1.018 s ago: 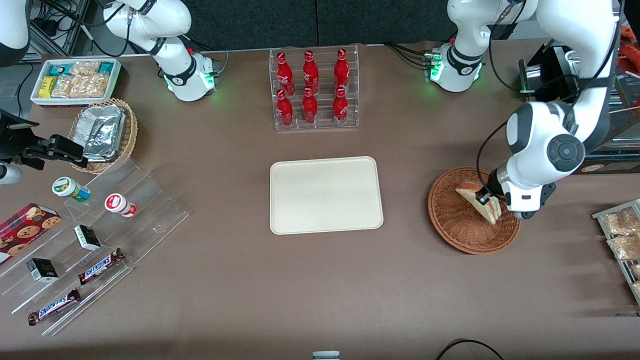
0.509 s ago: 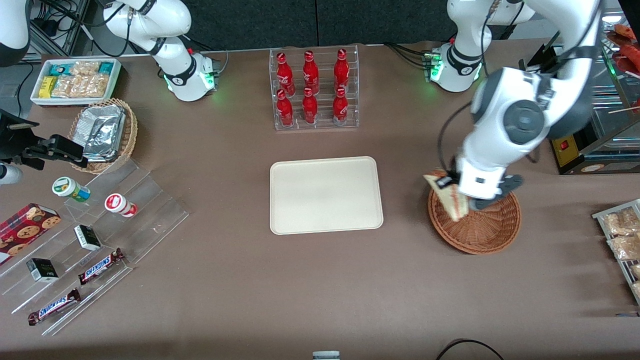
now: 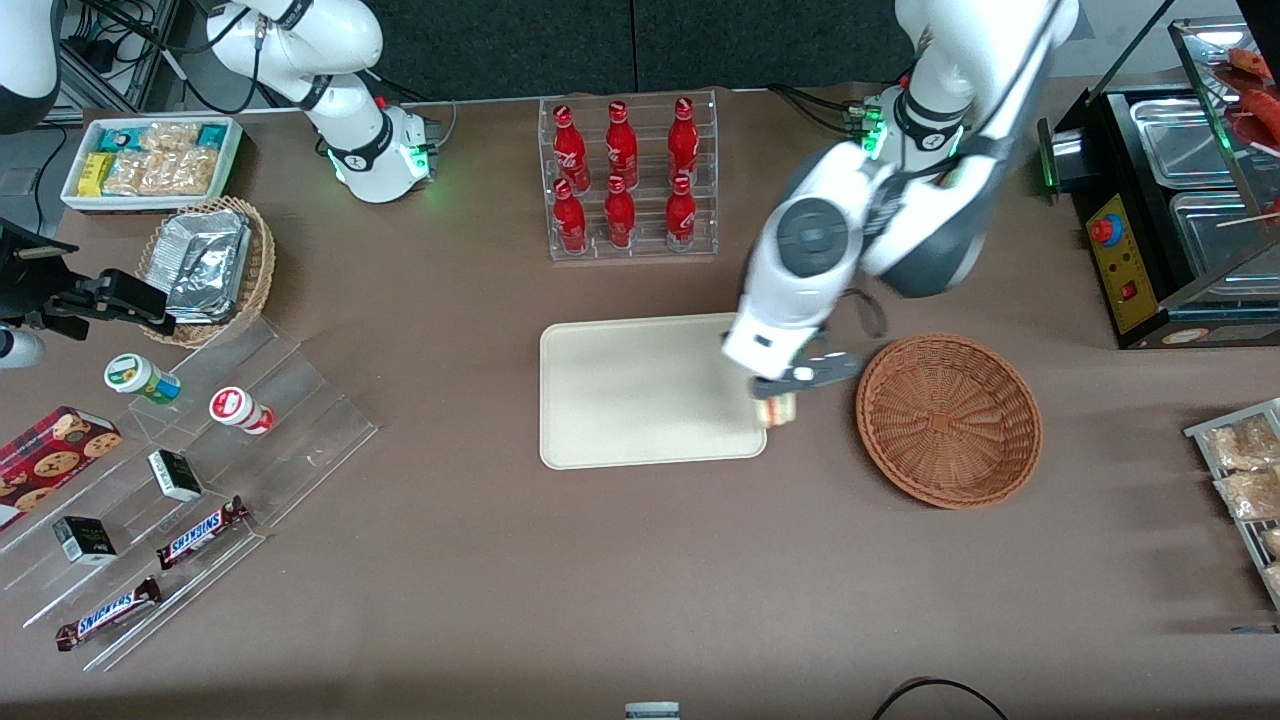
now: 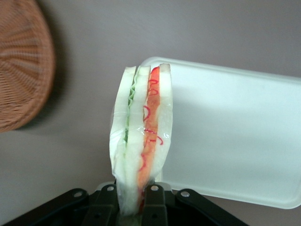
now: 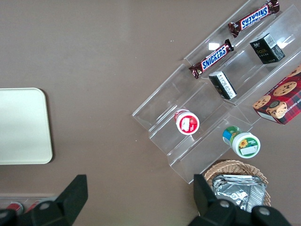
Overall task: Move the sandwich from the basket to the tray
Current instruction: 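Lift the sandwich and carry it over the white tray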
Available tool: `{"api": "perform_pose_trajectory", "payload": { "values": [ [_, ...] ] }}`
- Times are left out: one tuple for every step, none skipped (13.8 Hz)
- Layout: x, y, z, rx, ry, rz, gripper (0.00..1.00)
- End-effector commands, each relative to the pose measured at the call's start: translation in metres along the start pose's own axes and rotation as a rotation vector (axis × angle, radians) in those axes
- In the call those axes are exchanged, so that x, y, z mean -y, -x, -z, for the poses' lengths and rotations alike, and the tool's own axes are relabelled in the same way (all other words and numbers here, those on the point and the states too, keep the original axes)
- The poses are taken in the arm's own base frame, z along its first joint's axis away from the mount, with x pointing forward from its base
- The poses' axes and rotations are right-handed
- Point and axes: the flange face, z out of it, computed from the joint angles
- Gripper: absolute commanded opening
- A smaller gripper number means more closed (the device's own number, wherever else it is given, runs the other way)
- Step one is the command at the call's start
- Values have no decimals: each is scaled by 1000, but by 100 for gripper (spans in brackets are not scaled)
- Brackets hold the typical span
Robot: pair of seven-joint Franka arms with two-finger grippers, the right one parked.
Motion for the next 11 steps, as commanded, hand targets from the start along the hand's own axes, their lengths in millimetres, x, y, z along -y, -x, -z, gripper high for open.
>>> {"api": "perform_pose_trajectory", "payload": {
  "values": [
    [-67, 17, -46, -19, -51, -31, 0],
    [-86, 24, -60, -37, -42, -39, 0],
    [-97, 28, -73, -51, -26, -34, 0],
    [-108, 35, -83, -64, -11, -35, 0],
    [-120, 47, -93, -80, -7, -48, 0],
    [-129, 55, -101, -99, -5, -67, 0],
    [-132, 54, -107, -105, 2, -63, 0],
    [-135, 54, -109, -112, 19, -63, 0],
    [-137, 54, -112, -114, 28, -65, 0],
    [-140, 58, -116, -115, 34, -70, 0],
    [-145, 62, -118, -128, 51, -79, 0]
  ]
}}
